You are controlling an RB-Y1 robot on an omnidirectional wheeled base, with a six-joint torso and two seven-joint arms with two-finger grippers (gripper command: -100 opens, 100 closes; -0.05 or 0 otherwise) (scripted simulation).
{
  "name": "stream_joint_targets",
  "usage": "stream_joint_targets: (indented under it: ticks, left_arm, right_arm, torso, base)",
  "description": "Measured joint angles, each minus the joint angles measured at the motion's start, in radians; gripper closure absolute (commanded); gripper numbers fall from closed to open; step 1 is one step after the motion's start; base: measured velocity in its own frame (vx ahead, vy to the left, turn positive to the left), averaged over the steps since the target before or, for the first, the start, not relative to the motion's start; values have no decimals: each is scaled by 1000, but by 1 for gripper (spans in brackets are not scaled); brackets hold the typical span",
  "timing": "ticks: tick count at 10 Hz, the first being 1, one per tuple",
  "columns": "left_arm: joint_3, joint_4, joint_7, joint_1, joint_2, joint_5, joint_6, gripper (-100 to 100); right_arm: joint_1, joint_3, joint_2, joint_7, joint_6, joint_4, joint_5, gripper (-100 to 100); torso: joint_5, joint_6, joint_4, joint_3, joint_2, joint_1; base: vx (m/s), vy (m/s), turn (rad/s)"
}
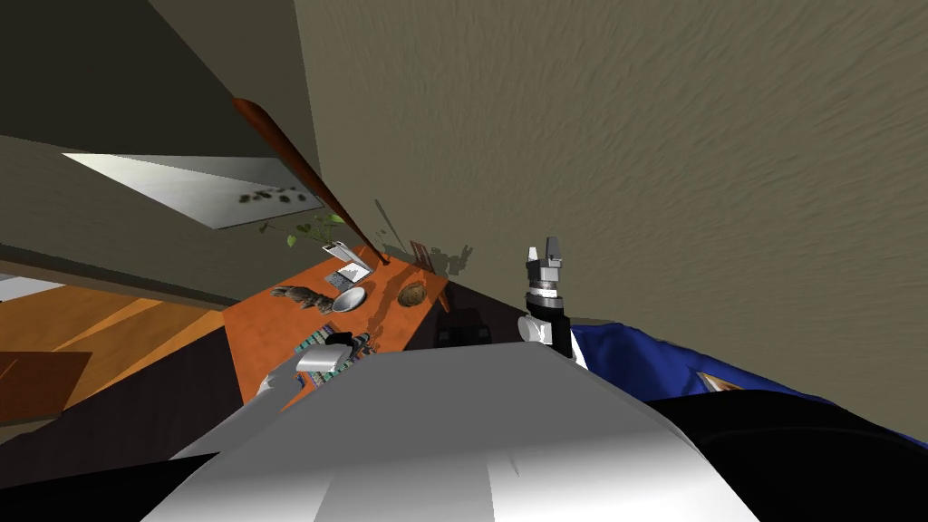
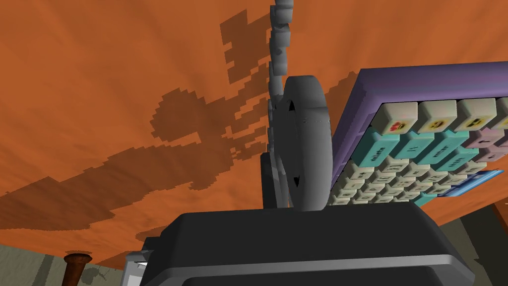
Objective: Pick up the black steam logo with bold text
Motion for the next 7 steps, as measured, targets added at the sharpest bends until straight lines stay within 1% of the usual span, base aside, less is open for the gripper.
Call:
stream_joint_targets:
  ticks: [1,2,3,4,6,7]
  left_arm:
    - [0,-2,-1,0,0,0,-1,100]
    - [0,-2,-1,0,0,0,-1,0]
    - [0,-2,-1,0,0,0,-1,100]
    - [-1,-2,-10,-8,15,20,-1,100]
    - [6,-36,-6,-3,33,25,16,100]
    - [6,-38,-6,-3,34,26,18,0]
  right_arm:
    - [0,0,0,0,0,0,0,0]
    - [0,0,0,0,0,0,0,0]
    - [0,0,0,0,0,0,0,0]
    - [0,0,0,0,0,0,0,0]
    - [0,0,0,0,0,0,0,0]
    - [0,0,0,0,0,0,0,0]
  torso:
    - [1,0,-1,-1,-2,2]
    - [3,0,-1,-2,-3,4]
    - [3,0,-1,-2,-4,6]
    - [3,0,-1,-3,-4,5]
    - [3,0,-2,-3,-4,3]
    - [3,0,-2,-4,-5,5]
  base:
    - [0,0,0]
    - [0,0,0]
    - [-7,-31,52]
    - [-5,-45,34]
    - [-5,-34,17]
    - [0,0,0]
